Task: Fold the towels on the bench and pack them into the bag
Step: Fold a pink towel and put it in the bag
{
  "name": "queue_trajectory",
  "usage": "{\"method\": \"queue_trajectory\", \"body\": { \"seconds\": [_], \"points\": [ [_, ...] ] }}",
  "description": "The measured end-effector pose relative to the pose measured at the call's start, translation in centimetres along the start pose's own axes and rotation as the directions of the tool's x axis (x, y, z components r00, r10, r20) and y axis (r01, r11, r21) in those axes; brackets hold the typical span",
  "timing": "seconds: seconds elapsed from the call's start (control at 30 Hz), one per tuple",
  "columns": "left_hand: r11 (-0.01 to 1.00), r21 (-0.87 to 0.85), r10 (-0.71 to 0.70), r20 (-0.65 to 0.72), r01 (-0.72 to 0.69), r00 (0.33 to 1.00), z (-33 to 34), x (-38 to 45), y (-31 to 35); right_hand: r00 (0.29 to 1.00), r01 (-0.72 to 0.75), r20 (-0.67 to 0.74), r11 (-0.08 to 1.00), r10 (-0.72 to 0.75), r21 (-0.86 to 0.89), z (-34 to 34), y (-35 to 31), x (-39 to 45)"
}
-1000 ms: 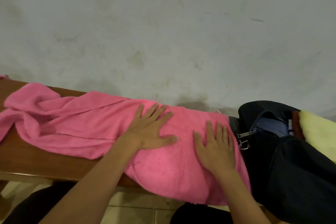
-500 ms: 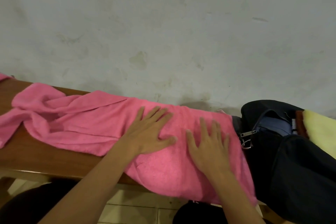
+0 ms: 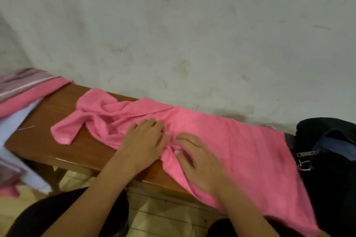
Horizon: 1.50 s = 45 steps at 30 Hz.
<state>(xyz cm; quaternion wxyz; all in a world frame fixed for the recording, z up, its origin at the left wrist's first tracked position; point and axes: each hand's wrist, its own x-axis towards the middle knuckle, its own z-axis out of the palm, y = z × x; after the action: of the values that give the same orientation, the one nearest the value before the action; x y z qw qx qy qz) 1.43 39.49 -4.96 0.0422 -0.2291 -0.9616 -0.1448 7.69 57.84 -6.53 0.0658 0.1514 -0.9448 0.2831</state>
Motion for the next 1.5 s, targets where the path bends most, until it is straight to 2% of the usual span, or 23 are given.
{"method": "queue_trajectory", "body": {
  "seconds": [0.07,0.13,0.27,0.33,0.4,0.47,0.6,0.73,0.83,0.87,0.93,1.0,1.17,1.23,1.3,1.37,1.5],
  "points": [
    [0.998,-0.053,-0.020,0.086,0.024,0.996,-0.9,-0.7,-2.2,1.000,-0.001,0.013,0.989,-0.001,0.148,0.7,-1.0,0.5],
    [0.991,-0.130,-0.009,0.125,0.025,0.992,-1.8,-1.1,-3.8,1.000,0.001,0.012,0.975,-0.004,0.223,1.2,-2.0,0.9],
    [0.984,-0.174,-0.009,0.175,0.039,0.985,-2.7,-1.7,-5.0,0.999,0.021,0.040,0.992,-0.026,0.121,2.4,-2.8,1.7],
    [0.987,-0.154,-0.028,0.163,0.054,0.986,-3.0,-1.8,-5.6,1.000,-0.004,0.021,0.989,0.001,0.149,2.9,-3.2,2.1],
    [0.981,-0.162,-0.080,0.186,0.111,0.979,-3.4,-1.8,-6.2,0.997,-0.074,0.027,0.958,0.070,0.277,2.8,-3.6,2.0],
    [0.972,-0.144,-0.150,0.226,0.186,0.962,-4.0,-2.1,-7.3,0.992,-0.122,0.090,0.900,0.093,0.418,2.7,-4.3,2.0],
    [0.934,-0.096,-0.324,0.173,0.343,0.930,-5.1,-2.6,-8.8,0.987,-0.063,0.158,0.908,-0.004,0.414,2.8,-4.8,2.3],
    [0.856,-0.109,-0.512,-0.042,0.505,0.858,-6.2,-2.9,-10.6,0.984,-0.044,0.173,0.893,-0.039,0.449,3.2,-4.9,2.5],
    [0.771,-0.151,-0.637,-0.223,0.619,0.738,-7.0,-3.5,-12.6,0.973,-0.075,0.221,0.828,-0.060,0.555,3.1,-5.3,2.7],
    [0.731,-0.131,-0.680,-0.218,0.670,0.700,-7.1,-3.7,-13.3,0.966,-0.081,0.247,0.806,-0.083,0.586,3.1,-5.3,2.7],
    [0.651,-0.093,-0.758,-0.120,0.753,0.641,-7.0,-4.1,-14.5,0.951,-0.065,0.280,0.802,-0.129,0.594,3.4,-5.3,2.9],
    [0.611,-0.099,-0.791,-0.032,0.786,0.611,-6.7,-4.2,-15.2,0.965,-0.017,0.233,0.854,-0.123,0.519,4.1,-5.3,3.3],
    [0.530,-0.271,-0.821,0.071,0.804,0.566,-7.1,-3.6,-15.5,0.998,0.062,0.002,0.979,-0.063,0.196,5.4,-5.3,4.1],
    [0.519,-0.321,-0.803,0.136,0.793,0.580,-7.4,-3.8,-15.6,0.997,0.070,-0.033,0.993,-0.067,0.094,5.7,-5.5,4.4],
    [0.524,-0.366,-0.774,0.172,0.769,0.610,-7.6,-4.0,-15.9,0.994,0.105,-0.004,0.994,-0.105,-0.026,6.2,-5.6,4.7],
    [0.507,-0.442,-0.768,0.157,0.740,0.621,-7.7,-4.2,-16.3,0.989,0.129,0.086,0.980,-0.117,-0.154,6.5,-5.5,4.8],
    [0.440,-0.657,-0.798,0.028,0.613,0.603,-8.2,-4.6,-17.2,0.973,0.155,0.215,0.938,-0.090,-0.310,6.4,-5.6,4.8]
  ]
}}
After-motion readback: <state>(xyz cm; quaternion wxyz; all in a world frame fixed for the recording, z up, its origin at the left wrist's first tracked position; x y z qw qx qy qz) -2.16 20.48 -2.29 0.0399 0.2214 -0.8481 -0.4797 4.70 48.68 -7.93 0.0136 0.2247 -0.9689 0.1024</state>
